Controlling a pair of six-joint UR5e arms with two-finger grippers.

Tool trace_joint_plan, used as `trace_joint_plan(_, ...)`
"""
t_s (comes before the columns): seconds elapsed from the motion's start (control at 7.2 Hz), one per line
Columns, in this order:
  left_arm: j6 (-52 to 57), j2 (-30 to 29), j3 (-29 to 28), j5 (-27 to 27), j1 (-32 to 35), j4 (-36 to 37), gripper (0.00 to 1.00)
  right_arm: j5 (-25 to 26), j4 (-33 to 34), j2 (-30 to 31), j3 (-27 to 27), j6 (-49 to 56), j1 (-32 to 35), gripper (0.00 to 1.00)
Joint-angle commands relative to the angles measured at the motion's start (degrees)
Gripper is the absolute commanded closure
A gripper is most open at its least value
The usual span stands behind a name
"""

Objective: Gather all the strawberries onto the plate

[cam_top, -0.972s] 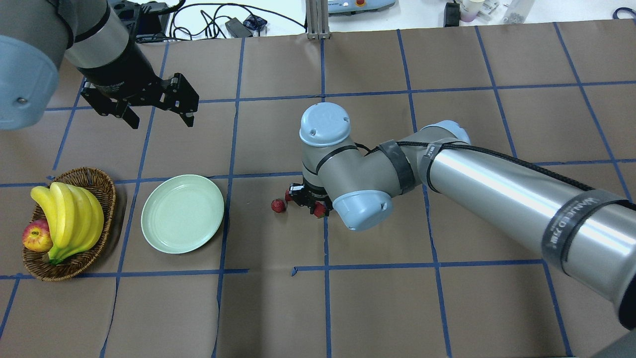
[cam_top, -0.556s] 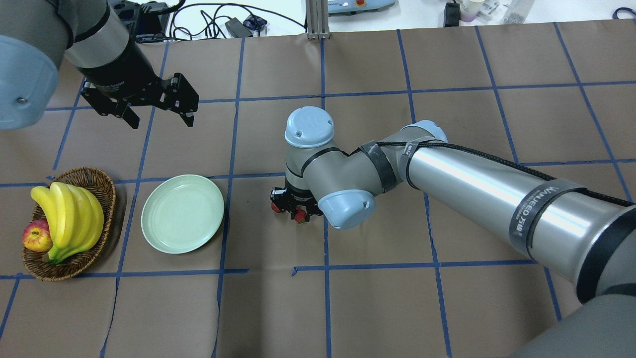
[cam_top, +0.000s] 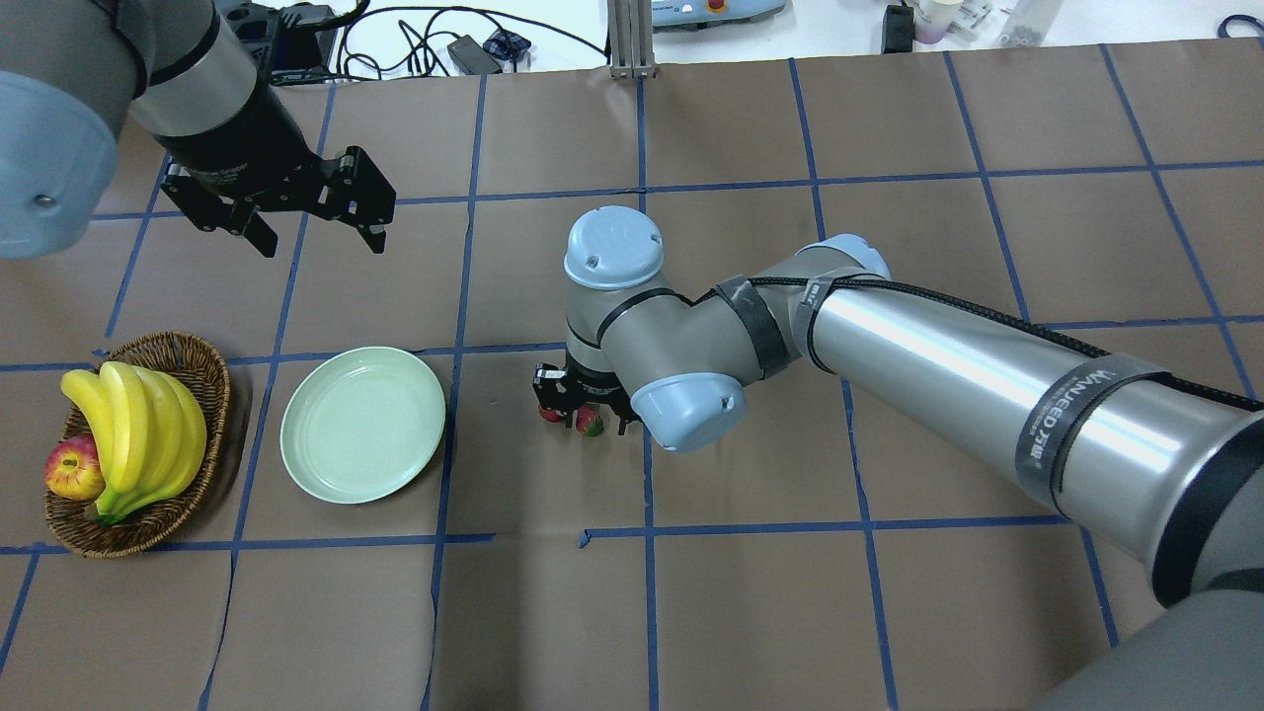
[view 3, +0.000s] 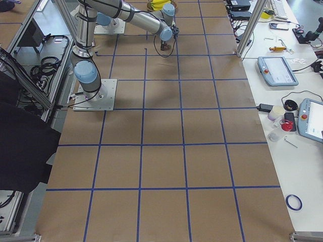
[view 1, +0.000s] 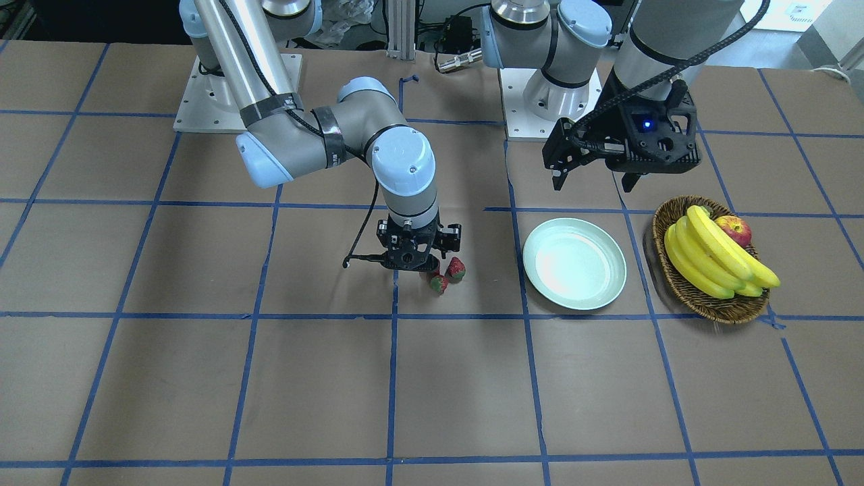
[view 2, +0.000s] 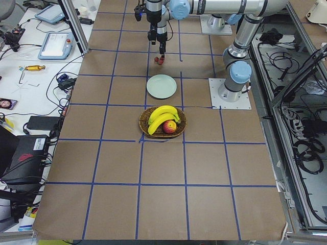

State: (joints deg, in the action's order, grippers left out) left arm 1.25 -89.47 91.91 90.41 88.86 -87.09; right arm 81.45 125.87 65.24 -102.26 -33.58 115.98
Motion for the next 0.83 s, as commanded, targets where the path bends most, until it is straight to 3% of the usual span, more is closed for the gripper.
trace_joint_plan(0.0,0.07,-0.01,0.02,0.12,0.0,-0.01,0.0,1.52,-11.6,8.61,1.18,4.72,-7.47,0.0)
trace_joint_plan(0.14,0.07,-0.01,0.02,0.12,0.0,-0.01,0.0,1.95,-18.92,14.85,2.49,7.62,-11.78,0.0)
trace_joint_plan(0.28,0.07,-0.01,0.02,0.12,0.0,-0.01,0.0,6.4,-22.73,18.39,4.94,9.3,-14.52,0.0)
trace_joint_plan(0.42,0.07,-0.01,0.11,0.12,0.0,-0.01,0.0,10.53,-25.99,19.04,9.66,12.45,-16.55,0.0)
trace_joint_plan(0.56,-0.02,-0.01,0.37,0.12,0.0,-0.01,0.0,14.05,-37.07,19.13,14.76,23.01,-19.18,0.0)
trace_joint_plan(0.69,-0.19,0.08,0.81,0.03,0.0,-0.01,0.0,14.52,-42.58,19.31,18.2,25.64,-21.21,0.0)
